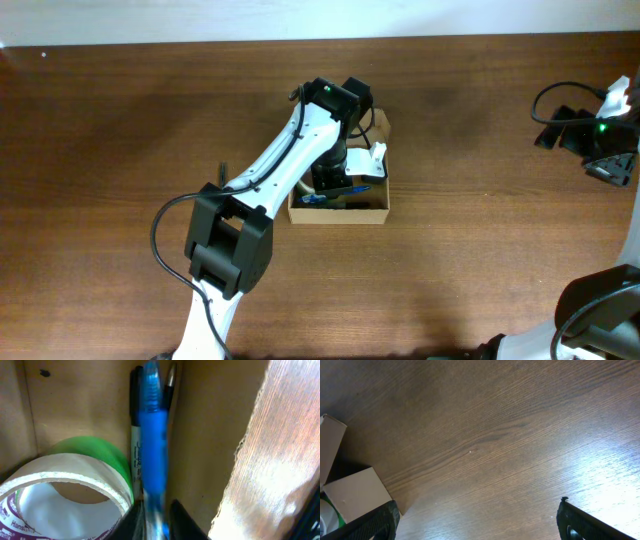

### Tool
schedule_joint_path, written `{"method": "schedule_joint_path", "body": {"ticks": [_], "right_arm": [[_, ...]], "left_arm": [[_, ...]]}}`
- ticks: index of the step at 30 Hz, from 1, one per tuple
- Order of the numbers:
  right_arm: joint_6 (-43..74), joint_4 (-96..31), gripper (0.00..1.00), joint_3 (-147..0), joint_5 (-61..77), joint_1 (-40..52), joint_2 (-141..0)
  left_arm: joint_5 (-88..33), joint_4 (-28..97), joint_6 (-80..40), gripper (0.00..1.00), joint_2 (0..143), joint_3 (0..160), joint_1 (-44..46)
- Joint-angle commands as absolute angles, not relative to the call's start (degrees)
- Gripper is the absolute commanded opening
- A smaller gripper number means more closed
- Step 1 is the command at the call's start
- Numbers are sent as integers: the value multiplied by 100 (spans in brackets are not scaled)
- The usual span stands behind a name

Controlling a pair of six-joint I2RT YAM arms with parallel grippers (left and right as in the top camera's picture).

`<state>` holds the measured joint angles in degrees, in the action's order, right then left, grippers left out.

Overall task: Pack container
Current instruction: 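Carry the blue pen with the left gripper and drop it into the box, then move the left gripper back and grasp the grey pen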

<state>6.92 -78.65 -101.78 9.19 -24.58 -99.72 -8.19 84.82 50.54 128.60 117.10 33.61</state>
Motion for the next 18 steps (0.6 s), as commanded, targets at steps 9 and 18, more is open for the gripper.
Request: {"method": "schedule_joint_path", "body": {"ticks": [9,18], "right_arm": [[694,-7861,99,-10151,972,-2477,-10003],[694,-7863,99,-10151,972,-2477,-10003]], "left_arm": [[-563,8608,4624,25,12724,11760,3376],[113,8320,3848,31,10844,11758,2884]]}}
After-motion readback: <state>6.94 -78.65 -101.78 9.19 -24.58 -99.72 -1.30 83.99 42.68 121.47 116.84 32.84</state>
